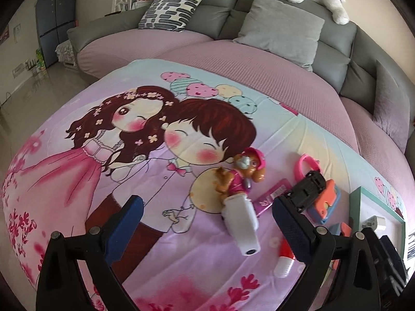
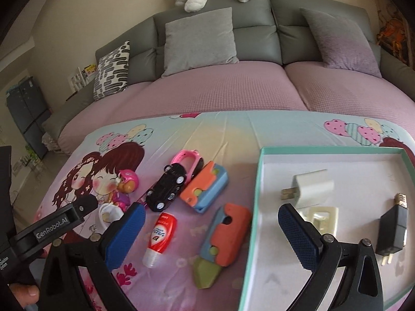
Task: Organize rigid objects
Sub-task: 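Move both open tools from the tray back over the items on the bed, then grasp the white round band with the left tool while the right tool grasps the red-capped bottle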
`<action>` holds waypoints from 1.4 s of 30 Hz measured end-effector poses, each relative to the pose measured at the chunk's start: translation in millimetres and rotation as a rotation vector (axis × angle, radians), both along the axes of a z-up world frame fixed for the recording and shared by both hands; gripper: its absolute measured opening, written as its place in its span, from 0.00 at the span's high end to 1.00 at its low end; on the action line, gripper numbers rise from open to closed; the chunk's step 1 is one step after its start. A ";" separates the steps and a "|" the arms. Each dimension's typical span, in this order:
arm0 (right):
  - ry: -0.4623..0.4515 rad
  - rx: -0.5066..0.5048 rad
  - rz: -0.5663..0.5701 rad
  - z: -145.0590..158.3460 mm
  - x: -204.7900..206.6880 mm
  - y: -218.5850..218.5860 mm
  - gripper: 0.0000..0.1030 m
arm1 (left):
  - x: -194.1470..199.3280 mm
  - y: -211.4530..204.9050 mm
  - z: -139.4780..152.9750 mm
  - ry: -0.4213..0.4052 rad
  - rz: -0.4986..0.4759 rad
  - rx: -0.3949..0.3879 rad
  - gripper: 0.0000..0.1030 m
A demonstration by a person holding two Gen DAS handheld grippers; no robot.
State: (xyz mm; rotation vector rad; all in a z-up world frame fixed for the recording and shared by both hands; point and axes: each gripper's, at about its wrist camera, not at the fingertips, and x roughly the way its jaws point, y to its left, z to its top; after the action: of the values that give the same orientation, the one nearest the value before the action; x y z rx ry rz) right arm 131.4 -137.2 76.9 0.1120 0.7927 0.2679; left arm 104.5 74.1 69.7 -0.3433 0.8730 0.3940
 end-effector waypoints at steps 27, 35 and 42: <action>0.124 -0.149 0.163 -49.5 3.7 69.3 0.50 | 8.9 0.7 -21.8 0.064 -0.086 -0.061 0.04; 0.135 -0.141 0.177 -51.6 1.8 72.4 0.66 | 10.8 -3.4 -31.0 0.083 -0.101 -0.080 0.04; 0.165 -0.122 0.150 -56.6 6.4 64.7 0.74 | 12.5 -6.3 -36.4 0.076 -0.129 -0.122 0.33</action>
State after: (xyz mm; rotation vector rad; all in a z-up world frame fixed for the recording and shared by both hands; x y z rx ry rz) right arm 137.8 -72.6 20.3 -0.0409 0.9815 0.3547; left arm 117.0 67.8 33.2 -0.3841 0.9901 0.2355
